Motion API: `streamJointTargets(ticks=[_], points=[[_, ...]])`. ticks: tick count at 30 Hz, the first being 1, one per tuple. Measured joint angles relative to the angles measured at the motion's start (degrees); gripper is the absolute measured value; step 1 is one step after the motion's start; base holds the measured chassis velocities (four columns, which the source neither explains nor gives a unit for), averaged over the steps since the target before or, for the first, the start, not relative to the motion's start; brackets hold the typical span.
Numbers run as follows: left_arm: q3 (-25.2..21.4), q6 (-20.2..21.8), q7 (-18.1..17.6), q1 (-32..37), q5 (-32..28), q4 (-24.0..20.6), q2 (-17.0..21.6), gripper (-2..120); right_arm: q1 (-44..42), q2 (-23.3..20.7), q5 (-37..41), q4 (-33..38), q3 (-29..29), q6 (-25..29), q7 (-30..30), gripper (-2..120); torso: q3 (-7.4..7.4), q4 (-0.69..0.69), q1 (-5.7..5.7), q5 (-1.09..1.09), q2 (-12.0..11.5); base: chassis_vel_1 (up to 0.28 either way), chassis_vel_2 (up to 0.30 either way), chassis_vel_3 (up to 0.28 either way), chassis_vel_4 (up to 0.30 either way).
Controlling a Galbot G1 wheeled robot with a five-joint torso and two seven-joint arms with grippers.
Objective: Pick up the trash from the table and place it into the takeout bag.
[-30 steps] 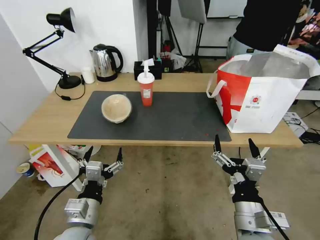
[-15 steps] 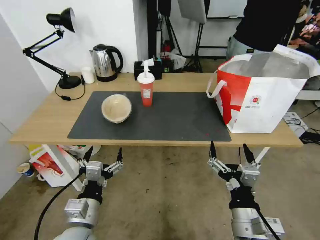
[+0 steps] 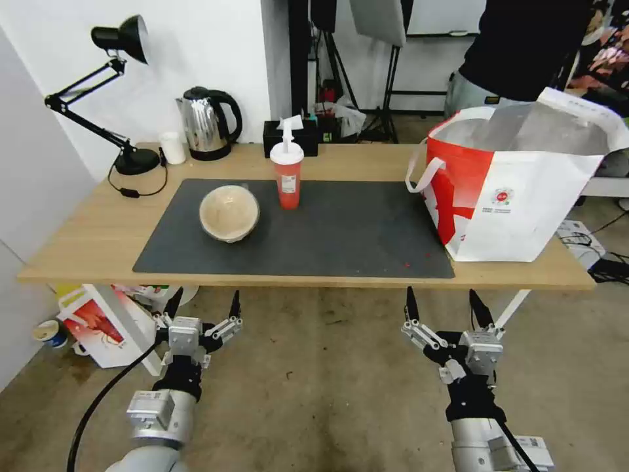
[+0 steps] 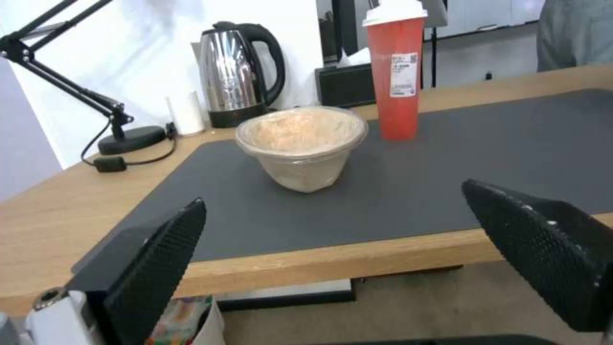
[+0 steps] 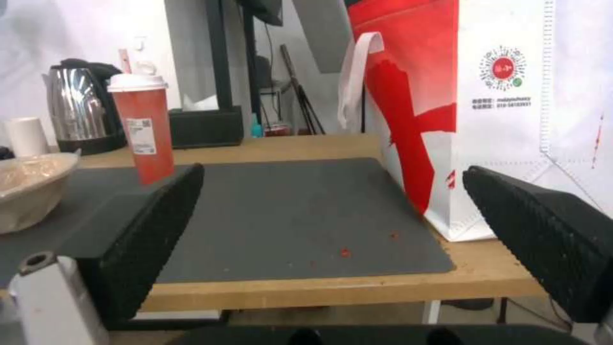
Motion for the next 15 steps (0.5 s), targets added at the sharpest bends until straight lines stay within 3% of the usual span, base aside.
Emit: streamJointTargets(ticks=[15], points=[[0.0,0.0,0.0,0.0,0.0,0.0,0.0,100,0.9,-0.3,-1.8,-1.0,0.6,0.4,-0.4,100,0.00,0.00,0.00,0.01,0.0,0.000,0.000,0.000,0.000]])
